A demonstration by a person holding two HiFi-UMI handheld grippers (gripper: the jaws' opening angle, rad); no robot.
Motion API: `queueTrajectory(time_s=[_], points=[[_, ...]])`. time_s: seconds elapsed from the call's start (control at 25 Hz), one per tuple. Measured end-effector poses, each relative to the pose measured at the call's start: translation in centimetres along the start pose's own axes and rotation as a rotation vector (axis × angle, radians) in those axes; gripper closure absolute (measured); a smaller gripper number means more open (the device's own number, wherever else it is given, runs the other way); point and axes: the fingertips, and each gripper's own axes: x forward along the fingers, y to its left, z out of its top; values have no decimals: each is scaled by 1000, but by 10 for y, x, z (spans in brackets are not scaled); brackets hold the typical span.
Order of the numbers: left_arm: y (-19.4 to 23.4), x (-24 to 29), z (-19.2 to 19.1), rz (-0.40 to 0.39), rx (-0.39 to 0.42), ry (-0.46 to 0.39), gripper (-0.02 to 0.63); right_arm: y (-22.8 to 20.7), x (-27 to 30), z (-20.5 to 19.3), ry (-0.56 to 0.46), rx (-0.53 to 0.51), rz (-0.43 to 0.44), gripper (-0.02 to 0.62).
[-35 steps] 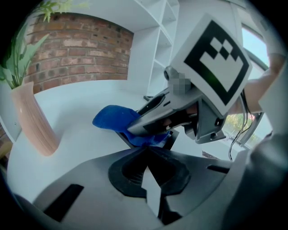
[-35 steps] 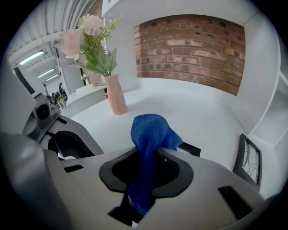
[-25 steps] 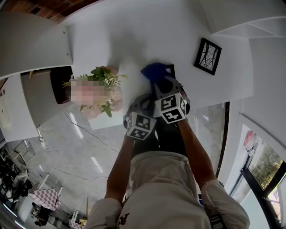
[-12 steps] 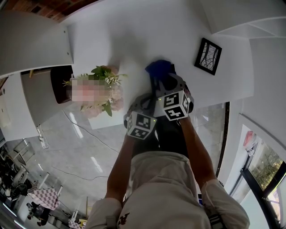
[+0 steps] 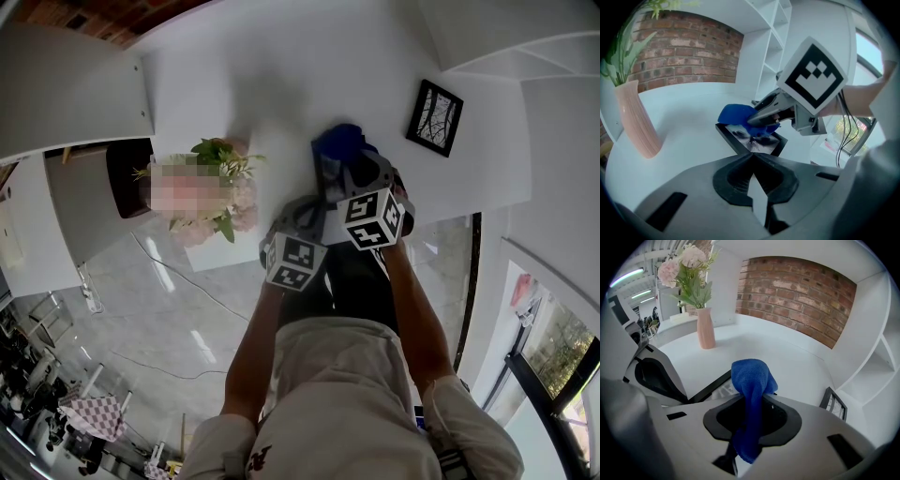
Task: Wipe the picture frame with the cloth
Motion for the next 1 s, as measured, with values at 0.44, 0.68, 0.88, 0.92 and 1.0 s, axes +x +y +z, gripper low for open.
queueTrajectory(time_s=[0.44, 0.68, 0.88, 0.92, 1.0], points=[[0, 1, -1, 5, 18, 15, 603, -19, -9, -5, -17, 46, -31, 508], [0, 1, 0, 5, 19, 16, 603, -31, -11, -7, -15, 40, -60, 508], [0, 2, 1, 3, 31, 14, 603, -38, -11, -11, -13, 48, -75, 508], [0, 2, 1, 4, 34, 16, 603, -41, -10, -12, -14, 54, -79, 508], [0, 2, 1, 3, 35, 14, 603, -46, -11, -15, -12, 64, -92, 508]])
